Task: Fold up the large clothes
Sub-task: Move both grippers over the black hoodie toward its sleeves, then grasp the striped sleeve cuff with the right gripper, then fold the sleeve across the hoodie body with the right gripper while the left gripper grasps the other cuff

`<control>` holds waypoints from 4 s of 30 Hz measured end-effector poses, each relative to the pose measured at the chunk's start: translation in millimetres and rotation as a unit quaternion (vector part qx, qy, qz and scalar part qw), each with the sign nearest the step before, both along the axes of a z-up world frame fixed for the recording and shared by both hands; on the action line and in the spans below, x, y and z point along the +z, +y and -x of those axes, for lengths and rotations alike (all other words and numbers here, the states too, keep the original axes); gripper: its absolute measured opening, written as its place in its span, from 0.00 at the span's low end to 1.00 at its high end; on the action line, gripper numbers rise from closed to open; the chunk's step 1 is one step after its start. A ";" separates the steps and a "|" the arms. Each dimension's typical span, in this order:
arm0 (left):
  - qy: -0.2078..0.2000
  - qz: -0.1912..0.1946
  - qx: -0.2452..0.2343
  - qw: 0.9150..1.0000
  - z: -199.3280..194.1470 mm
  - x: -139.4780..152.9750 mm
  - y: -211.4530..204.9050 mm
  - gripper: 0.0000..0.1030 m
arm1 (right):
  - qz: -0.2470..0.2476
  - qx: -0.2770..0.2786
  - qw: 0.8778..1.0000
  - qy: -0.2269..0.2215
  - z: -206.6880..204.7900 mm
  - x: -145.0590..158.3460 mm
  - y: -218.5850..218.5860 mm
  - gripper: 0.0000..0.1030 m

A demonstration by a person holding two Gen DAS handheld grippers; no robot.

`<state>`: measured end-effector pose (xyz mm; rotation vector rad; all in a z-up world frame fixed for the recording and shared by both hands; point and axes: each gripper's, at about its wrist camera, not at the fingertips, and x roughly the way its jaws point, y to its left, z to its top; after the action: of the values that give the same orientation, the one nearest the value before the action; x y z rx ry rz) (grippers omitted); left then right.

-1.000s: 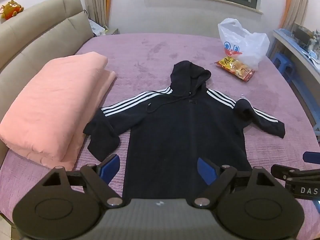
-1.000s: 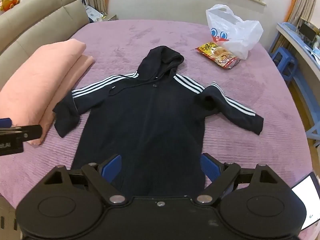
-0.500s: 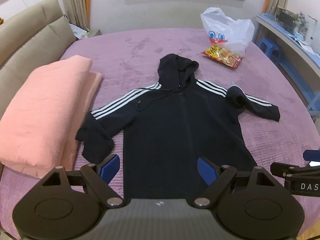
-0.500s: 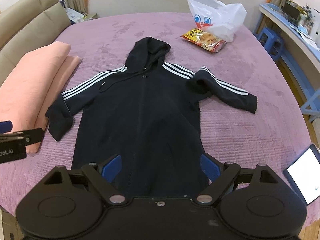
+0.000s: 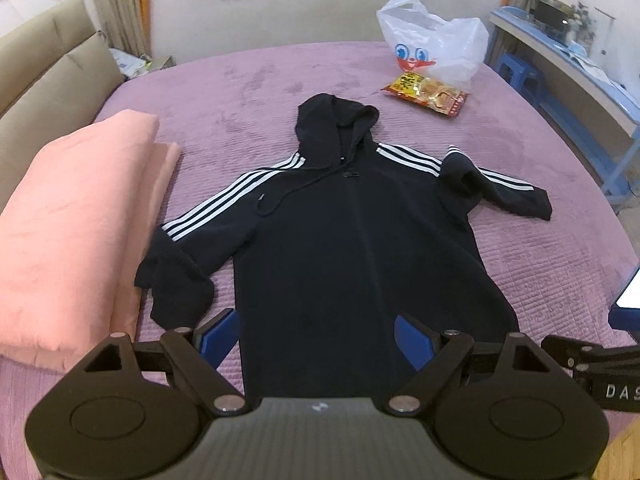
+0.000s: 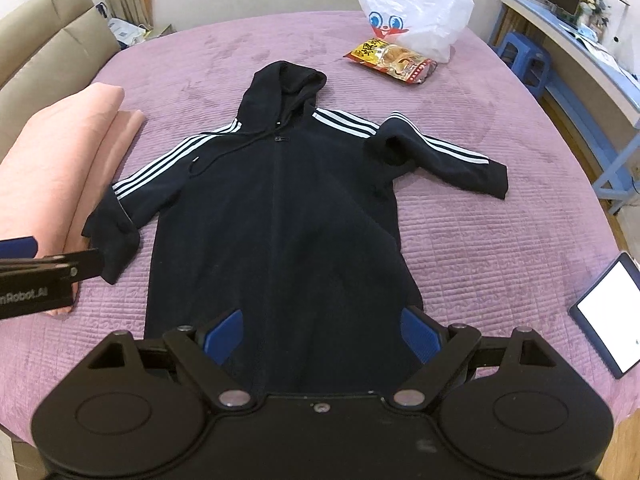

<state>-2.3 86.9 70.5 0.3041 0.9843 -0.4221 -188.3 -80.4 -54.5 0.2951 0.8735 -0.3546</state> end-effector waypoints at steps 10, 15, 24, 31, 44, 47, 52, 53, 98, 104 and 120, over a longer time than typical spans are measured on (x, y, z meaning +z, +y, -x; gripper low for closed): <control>0.007 -0.023 -0.044 0.999 -15.0 -40.6 -11.8 0.84 | -0.008 -0.026 0.999 0.032 -2.3 -17.8 12.1 0.99; 0.017 -0.032 -0.039 0.999 -29.4 -62.0 -7.3 0.84 | -0.011 -0.029 0.999 0.044 -5.7 -31.3 14.2 0.99; 0.034 -0.059 -0.025 0.997 -51.9 -96.5 -1.9 0.82 | -0.014 -0.051 0.997 0.062 -3.6 -45.3 10.2 0.99; 0.016 -0.073 -0.006 0.997 -77.1 -107.6 -4.6 0.81 | -0.018 -0.062 0.996 0.060 -10.9 -49.7 -4.9 0.99; 0.029 -0.030 0.042 0.998 -94.8 -126.4 11.1 0.77 | 0.036 -0.079 0.995 0.056 -25.0 -53.6 -45.8 0.99; 0.020 -0.040 0.035 0.998 -93.7 -125.3 7.6 0.77 | 0.052 -0.095 0.993 0.052 -30.7 -49.1 -68.0 0.99; 0.009 -0.050 0.037 0.998 -96.7 -122.0 -3.5 0.77 | 0.052 -0.113 0.992 0.029 -41.8 -34.3 -107.5 0.99; 0.007 -0.047 0.039 0.998 -98.9 -120.9 -6.4 0.77 | 0.048 -0.113 0.992 0.017 -45.6 -32.7 -116.9 0.99; -0.034 -0.007 0.153 0.988 -172.6 -243.0 -27.1 0.71 | 0.048 -0.366 0.908 -0.201 -117.4 -140.5 -436.3 0.17; -0.024 0.012 0.172 0.985 -177.5 -245.0 5.3 0.70 | 0.064 -0.280 0.942 -0.174 -159.6 -110.9 -387.7 0.17; -0.075 0.031 0.179 0.980 -213.3 -229.8 70.3 0.70 | -0.092 0.198 0.945 -0.245 -377.1 -69.1 -9.1 0.65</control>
<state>211.0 157.1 -159.3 0.0958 0.8532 -0.0997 188.8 -89.6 -123.6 0.3519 0.4538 0.1755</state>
